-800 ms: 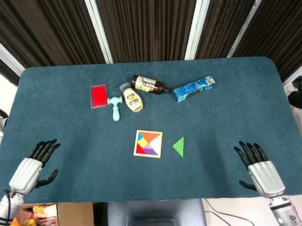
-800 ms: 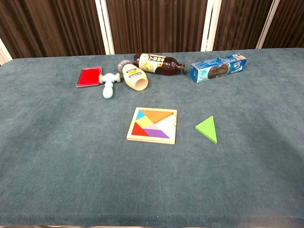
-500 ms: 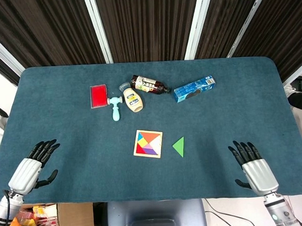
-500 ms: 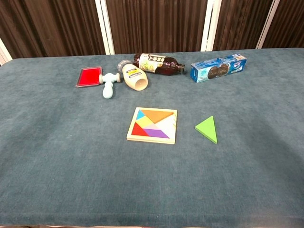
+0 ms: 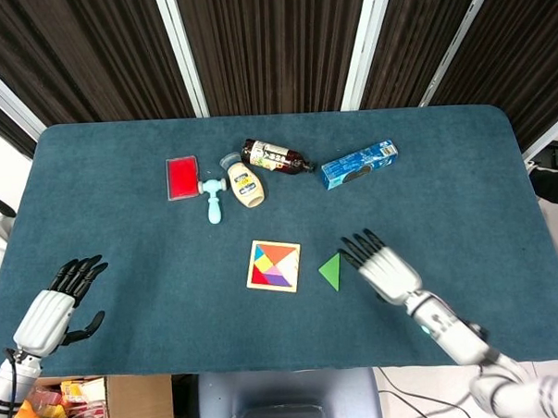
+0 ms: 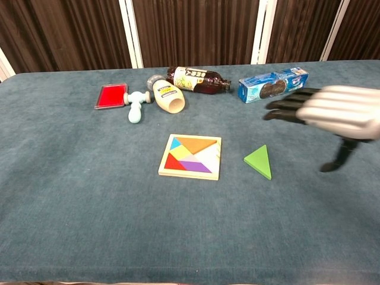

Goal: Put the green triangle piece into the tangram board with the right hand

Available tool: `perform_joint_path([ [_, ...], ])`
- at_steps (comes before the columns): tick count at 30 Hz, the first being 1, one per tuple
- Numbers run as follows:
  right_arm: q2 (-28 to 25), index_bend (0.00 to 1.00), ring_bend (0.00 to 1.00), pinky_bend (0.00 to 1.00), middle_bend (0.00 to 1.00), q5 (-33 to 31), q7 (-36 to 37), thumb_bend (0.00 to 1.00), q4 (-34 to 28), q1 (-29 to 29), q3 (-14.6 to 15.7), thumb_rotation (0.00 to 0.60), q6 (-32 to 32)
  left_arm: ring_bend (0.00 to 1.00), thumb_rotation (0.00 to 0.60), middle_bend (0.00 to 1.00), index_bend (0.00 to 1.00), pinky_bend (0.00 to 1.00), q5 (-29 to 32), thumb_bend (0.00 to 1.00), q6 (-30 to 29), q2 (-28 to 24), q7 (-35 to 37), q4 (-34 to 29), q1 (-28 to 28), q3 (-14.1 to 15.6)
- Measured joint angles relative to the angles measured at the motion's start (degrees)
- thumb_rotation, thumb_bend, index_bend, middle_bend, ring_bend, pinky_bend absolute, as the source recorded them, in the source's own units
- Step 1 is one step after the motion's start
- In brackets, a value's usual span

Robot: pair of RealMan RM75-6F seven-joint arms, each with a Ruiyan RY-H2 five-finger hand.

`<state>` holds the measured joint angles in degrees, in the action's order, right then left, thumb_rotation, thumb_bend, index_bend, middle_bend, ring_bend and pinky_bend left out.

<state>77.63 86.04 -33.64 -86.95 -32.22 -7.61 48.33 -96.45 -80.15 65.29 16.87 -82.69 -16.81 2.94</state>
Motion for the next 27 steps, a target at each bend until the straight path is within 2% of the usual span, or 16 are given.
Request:
perform_joint_path([
  [5, 4.4, 0.31, 0.00, 0.00, 0.00, -1.0, -0.5, 0.22, 6.8, -6.1, -0.7, 0.600, -5.7, 0.00, 0.600, 0.00, 0.00, 0.00, 0.4, 0.43, 0.2, -0.1, 0.2, 0.0, 0.0, -0.1],
  [9, 6.7, 0.40, 0.00, 0.00, 0.00, -0.6, 0.6, 0.25, 9.9, -8.4, -0.1, 0.600, -7.0, 0.00, 0.600, 0.00, 0.00, 0.00, 0.1, 0.43, -0.2, -0.1, 0.9, 0.2, 0.0, -0.1],
  [15, 9.5, 0.43, 0.00, 0.00, 0.00, 0.0, 3.2, 0.31, 13.5, -10.9, 1.4, 0.600, -7.8, 0.00, 0.600, 0.00, 0.00, 0.00, 0.0, 0.43, -0.5, -0.2, 1.1, 0.2, 0.1, -0.1],
  [27, 10.9, 0.47, 0.00, 0.00, 0.00, -1.8, 2.5, 0.39, 14.9, -12.4, 2.7, 0.600, -7.3, 0.00, 0.600, 0.00, 0.00, 0.00, 0.2, 0.43, -0.6, -0.5, 1.7, 0.4, 0.2, -0.2],
])
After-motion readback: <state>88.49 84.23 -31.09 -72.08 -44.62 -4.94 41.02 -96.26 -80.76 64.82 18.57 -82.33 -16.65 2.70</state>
